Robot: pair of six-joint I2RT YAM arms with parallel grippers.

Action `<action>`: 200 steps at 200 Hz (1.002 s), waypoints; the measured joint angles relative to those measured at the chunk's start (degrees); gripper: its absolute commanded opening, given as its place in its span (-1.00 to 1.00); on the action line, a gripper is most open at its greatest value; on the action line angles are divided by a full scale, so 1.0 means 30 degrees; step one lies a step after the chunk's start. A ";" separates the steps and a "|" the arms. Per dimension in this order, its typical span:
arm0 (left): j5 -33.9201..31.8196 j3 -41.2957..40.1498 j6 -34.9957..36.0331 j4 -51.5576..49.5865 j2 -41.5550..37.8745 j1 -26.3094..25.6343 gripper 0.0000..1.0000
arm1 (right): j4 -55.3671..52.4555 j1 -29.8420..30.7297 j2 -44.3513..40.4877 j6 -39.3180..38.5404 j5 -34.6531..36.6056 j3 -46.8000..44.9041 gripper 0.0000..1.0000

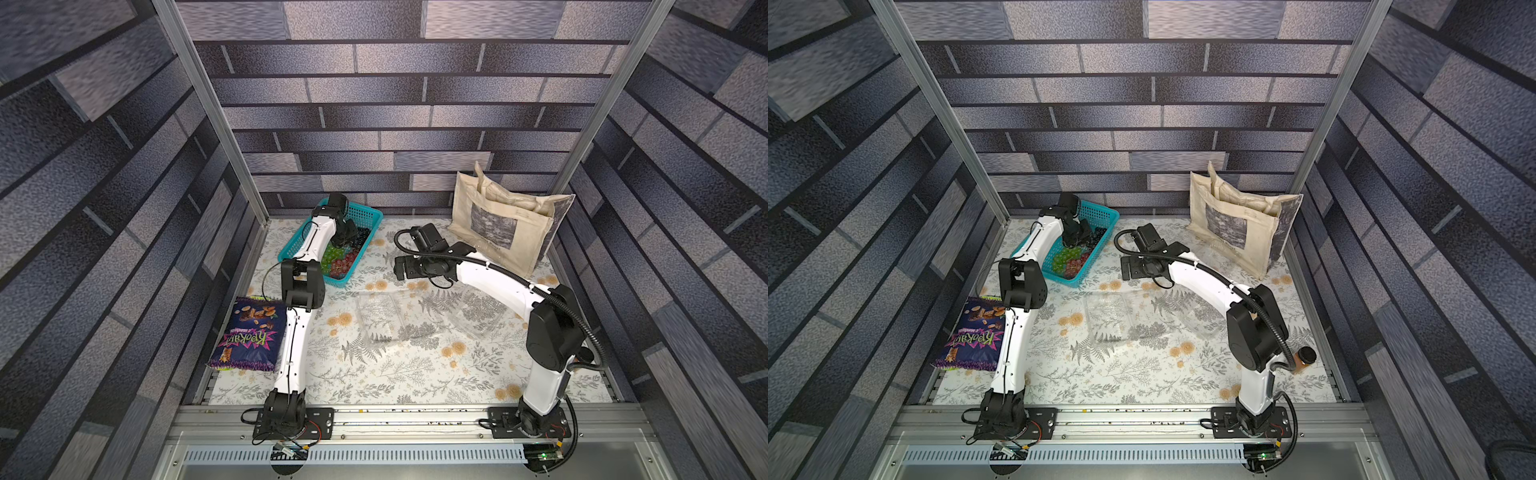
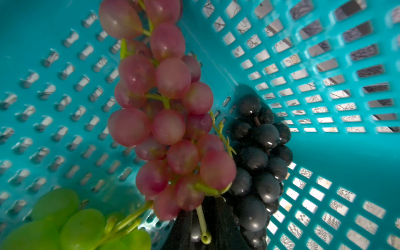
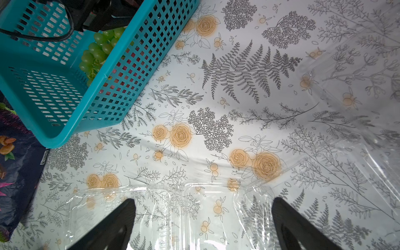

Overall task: Pack grapes into containers
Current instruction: Pick up the grape from the basket.

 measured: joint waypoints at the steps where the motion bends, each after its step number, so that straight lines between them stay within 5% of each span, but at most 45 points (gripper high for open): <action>1: 0.0000 0.0007 0.0000 -0.0007 0.0000 0.0000 -0.51 | 0.0000 0.0000 0.0000 0.0000 0.0000 0.0000 1.00; 56: 0.0000 0.0117 0.0000 0.0015 0.0066 -0.0007 -0.76 | 0.0000 0.0000 0.0000 0.0000 0.0000 -0.0015 1.00; 200: 0.0015 0.0117 0.0007 0.0525 0.0211 0.0080 -1.00 | -0.0007 0.0000 0.0000 0.0000 0.0007 -0.0284 1.00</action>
